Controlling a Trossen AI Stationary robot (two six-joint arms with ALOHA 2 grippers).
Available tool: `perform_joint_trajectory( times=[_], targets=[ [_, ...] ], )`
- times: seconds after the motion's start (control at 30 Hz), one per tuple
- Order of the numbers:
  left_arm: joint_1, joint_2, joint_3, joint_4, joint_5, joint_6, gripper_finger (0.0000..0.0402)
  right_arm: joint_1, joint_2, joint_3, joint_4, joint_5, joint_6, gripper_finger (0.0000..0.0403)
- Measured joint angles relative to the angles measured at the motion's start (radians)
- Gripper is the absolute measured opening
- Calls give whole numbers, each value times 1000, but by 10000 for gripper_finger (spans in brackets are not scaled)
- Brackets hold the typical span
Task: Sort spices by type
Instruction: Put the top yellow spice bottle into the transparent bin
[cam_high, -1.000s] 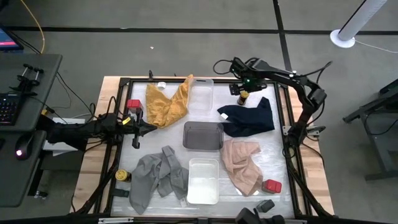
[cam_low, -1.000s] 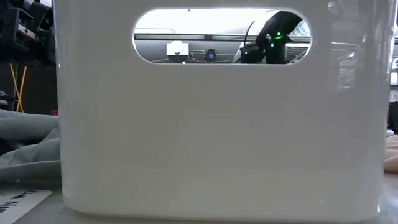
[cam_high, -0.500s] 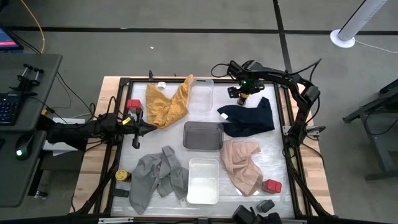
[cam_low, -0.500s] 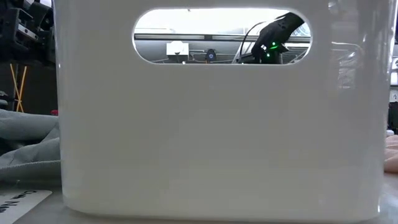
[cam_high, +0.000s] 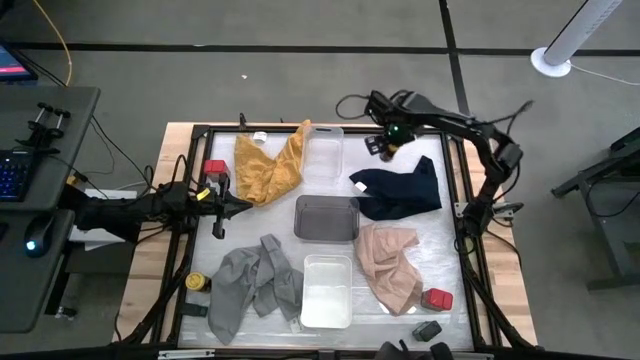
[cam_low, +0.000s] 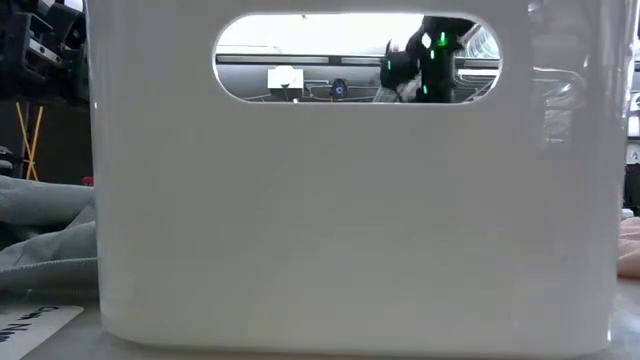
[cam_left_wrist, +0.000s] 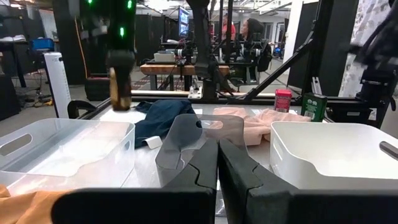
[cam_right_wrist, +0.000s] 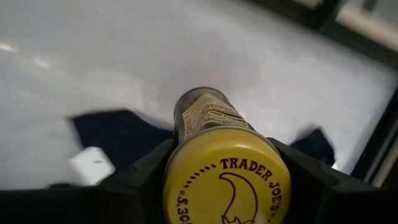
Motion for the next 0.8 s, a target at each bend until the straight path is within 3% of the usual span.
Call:
perform_joint_trajectory(
  times=[0.1,0.23,0.43,0.6,0.8],
  targets=[
    [0,0,0,0,0,0,0,33,-17,116,20,-14,-35,217],
    [0,0,0,0,0,0,0,97,-2,277,112,-110,-74,217],
    [0,0,0,0,0,0,0,205,156,478,121,-125,-109,217],
    [0,0,0,0,0,0,0,245,334,632,39,-70,-142,217],
    [0,0,0,0,0,0,0,241,525,789,-102,70,-155,217]
  ],
)
